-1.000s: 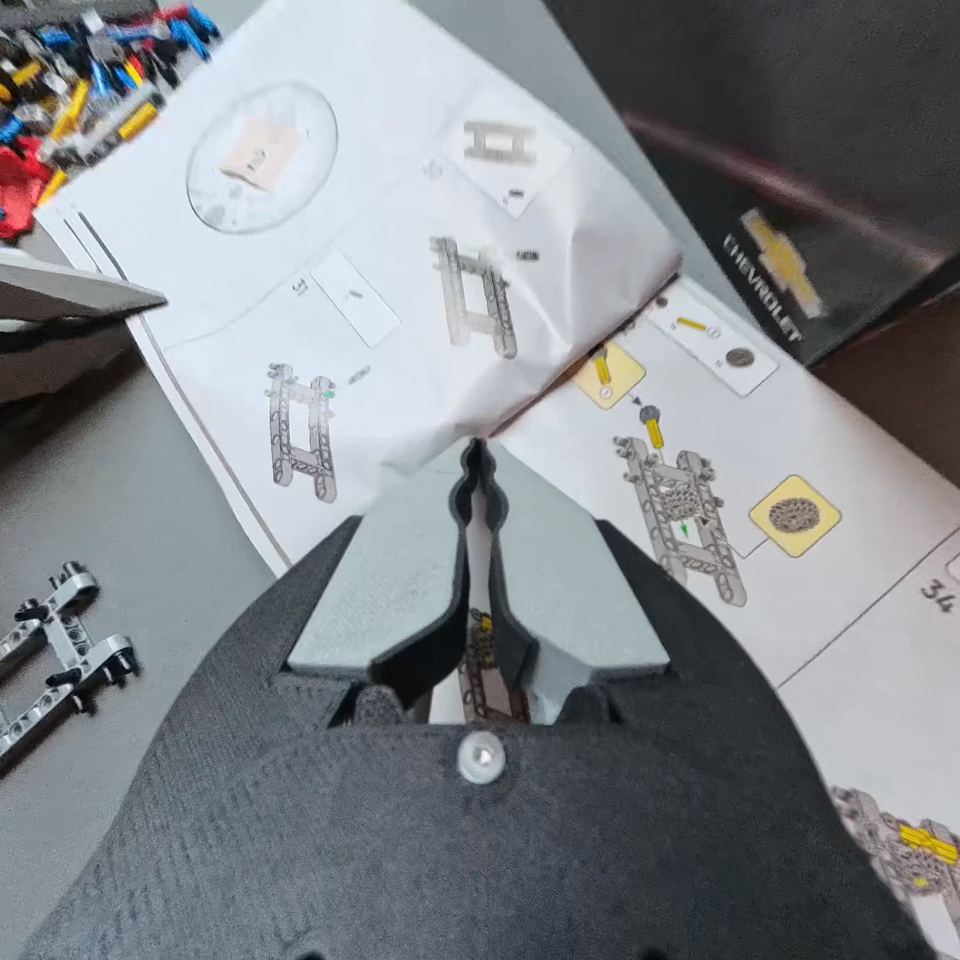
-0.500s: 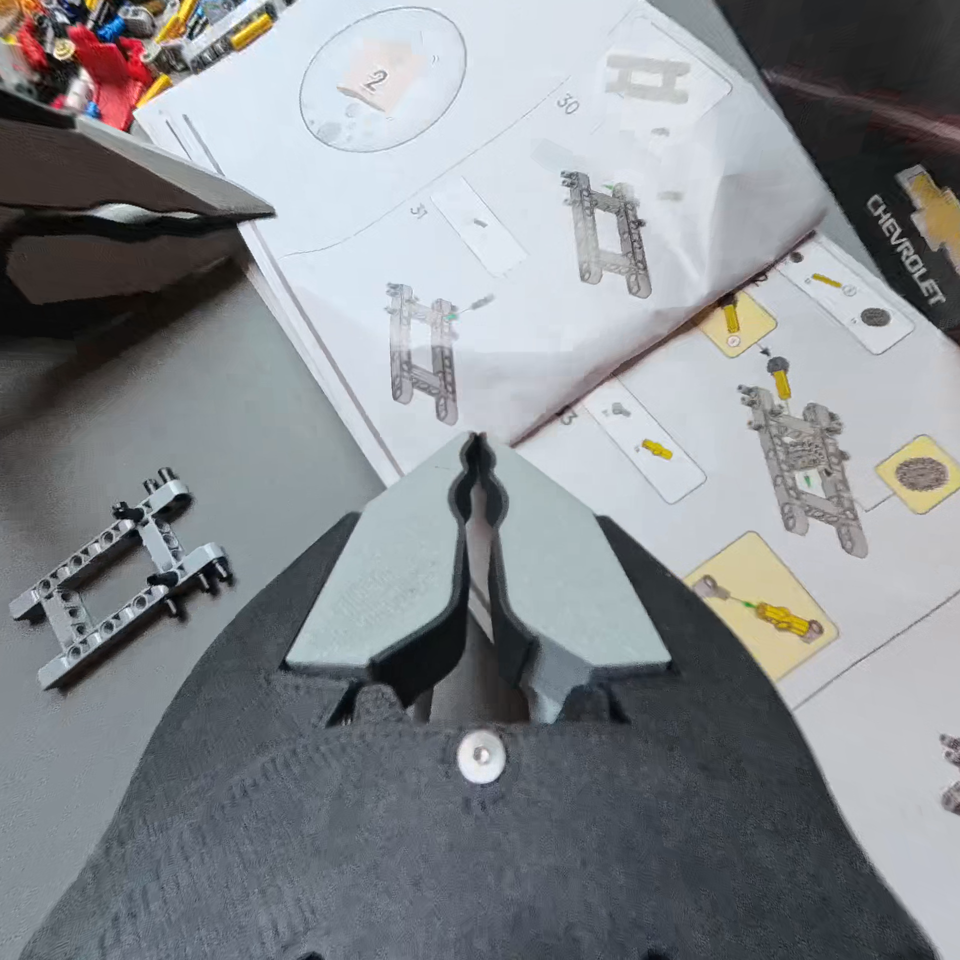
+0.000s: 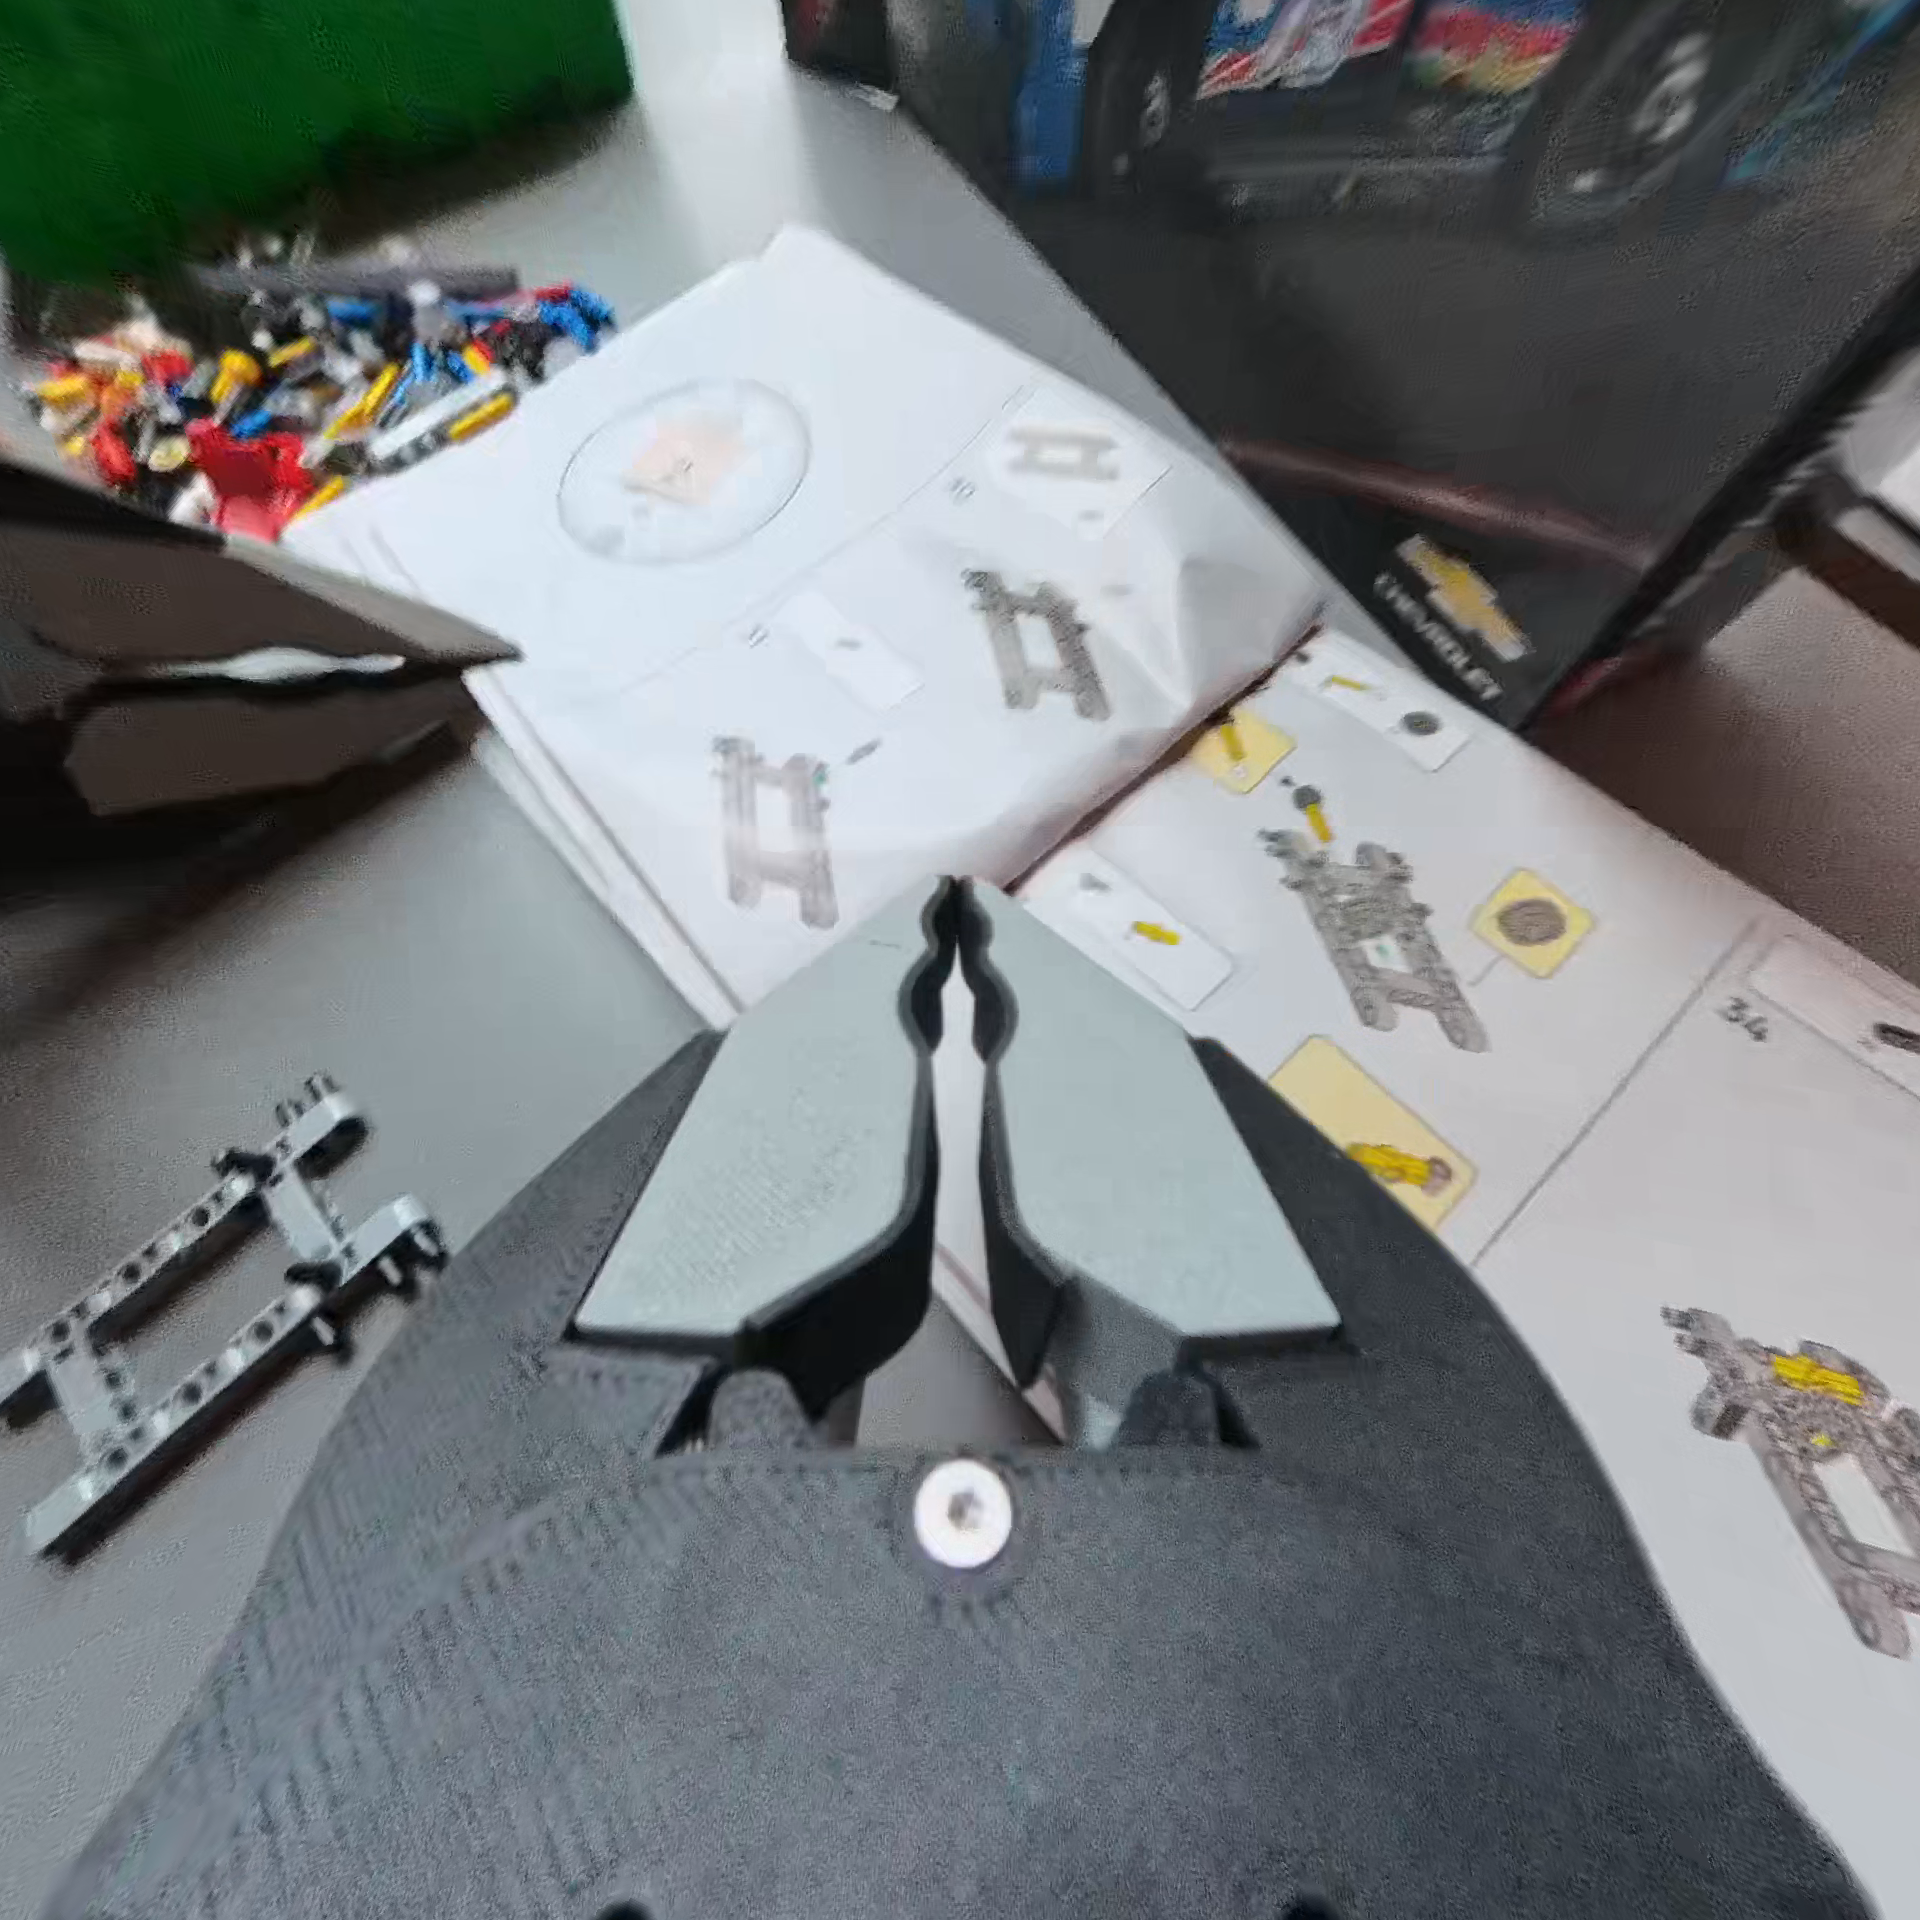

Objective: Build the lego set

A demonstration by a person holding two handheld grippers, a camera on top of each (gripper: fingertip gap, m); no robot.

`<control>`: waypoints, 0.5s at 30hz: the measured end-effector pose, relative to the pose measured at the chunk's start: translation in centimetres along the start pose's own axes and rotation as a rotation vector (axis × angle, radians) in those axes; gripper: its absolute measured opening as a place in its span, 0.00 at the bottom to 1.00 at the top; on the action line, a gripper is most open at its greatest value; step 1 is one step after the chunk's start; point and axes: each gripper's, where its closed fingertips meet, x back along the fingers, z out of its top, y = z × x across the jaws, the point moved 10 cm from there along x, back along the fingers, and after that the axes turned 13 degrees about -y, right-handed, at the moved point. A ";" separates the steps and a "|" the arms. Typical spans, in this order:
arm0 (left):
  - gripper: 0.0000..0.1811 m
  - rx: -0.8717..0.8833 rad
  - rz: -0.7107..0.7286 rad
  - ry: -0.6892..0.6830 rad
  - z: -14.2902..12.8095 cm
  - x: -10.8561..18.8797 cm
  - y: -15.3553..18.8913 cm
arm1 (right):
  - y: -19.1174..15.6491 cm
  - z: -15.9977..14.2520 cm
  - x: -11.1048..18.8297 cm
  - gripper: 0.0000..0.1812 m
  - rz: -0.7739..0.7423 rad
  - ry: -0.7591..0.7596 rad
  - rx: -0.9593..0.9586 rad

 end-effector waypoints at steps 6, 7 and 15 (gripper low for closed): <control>0.00 0.000 -0.004 -0.005 -0.1 0.0 -0.1 | 4.2 1.2 -3.9 0.00 -0.241 -0.122 -0.097; 0.00 -0.005 0.000 -0.009 -0.2 0.0 -0.1 | 4.5 1.2 -4.3 0.00 -0.238 -0.125 -0.104; 0.00 0.000 -0.019 -0.004 -0.4 0.3 -0.1 | 5.4 0.5 -3.8 0.00 -0.278 -0.115 -0.164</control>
